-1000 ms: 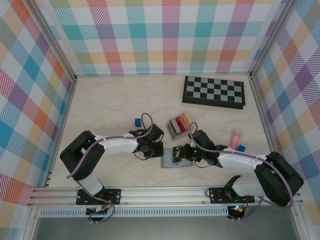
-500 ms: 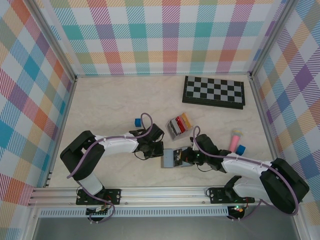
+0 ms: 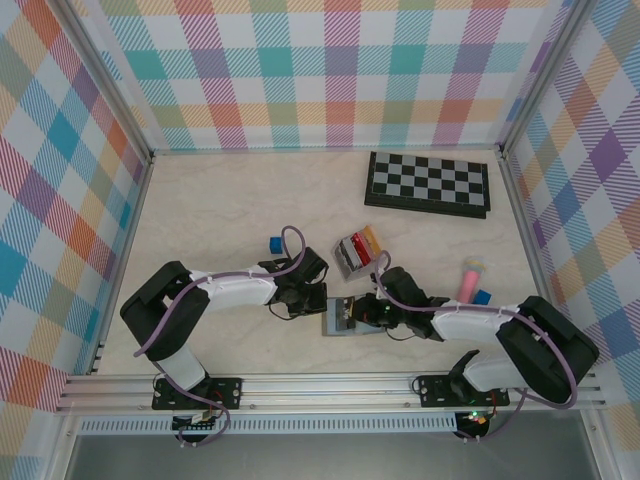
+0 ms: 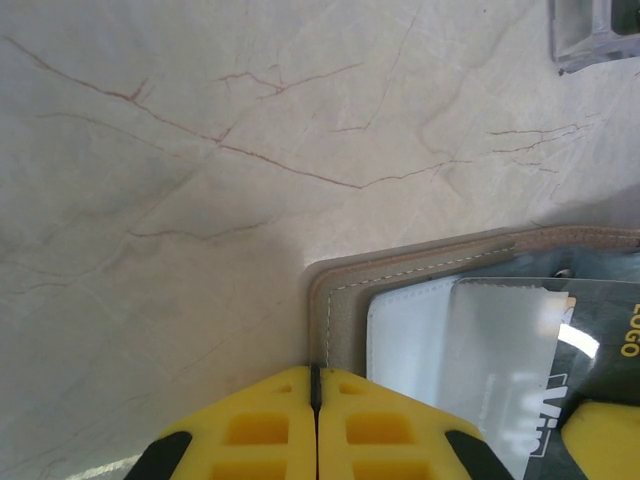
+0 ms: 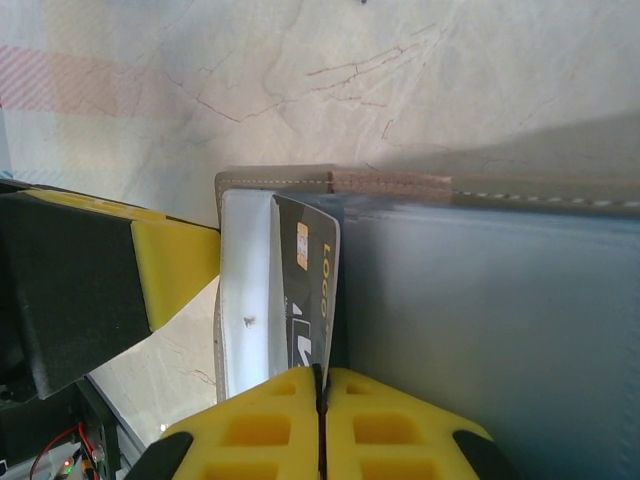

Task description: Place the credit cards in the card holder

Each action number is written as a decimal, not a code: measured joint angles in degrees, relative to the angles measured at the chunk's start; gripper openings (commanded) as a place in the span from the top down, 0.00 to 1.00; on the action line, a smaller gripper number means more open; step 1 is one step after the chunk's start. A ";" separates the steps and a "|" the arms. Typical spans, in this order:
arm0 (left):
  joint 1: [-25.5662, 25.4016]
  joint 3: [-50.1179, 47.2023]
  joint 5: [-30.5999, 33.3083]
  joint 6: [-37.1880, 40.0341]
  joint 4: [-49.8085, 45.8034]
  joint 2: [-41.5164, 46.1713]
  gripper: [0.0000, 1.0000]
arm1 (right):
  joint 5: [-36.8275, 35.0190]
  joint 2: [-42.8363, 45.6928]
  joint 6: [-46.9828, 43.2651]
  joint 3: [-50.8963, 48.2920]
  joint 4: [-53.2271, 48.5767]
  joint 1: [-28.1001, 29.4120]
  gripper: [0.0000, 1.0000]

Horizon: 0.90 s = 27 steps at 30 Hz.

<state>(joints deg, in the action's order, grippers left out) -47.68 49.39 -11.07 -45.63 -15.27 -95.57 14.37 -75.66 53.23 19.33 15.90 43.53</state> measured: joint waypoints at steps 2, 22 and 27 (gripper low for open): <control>0.00 0.00 0.00 0.00 0.00 0.00 0.95 | -0.15 -0.70 0.28 0.37 -0.09 0.61 0.89; 0.00 0.07 0.02 0.02 0.00 -0.02 0.97 | -6.62 1.03 -3.08 7.61 -17.94 3.06 0.80; 0.00 0.07 0.02 0.02 0.00 -0.02 0.97 | -5.90 -2.47 -3.41 9.84 -18.10 3.06 0.85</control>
<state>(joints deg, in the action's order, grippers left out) -47.68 49.45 -11.05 -45.60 -15.27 -95.59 8.47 -78.13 49.82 29.17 -2.20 46.59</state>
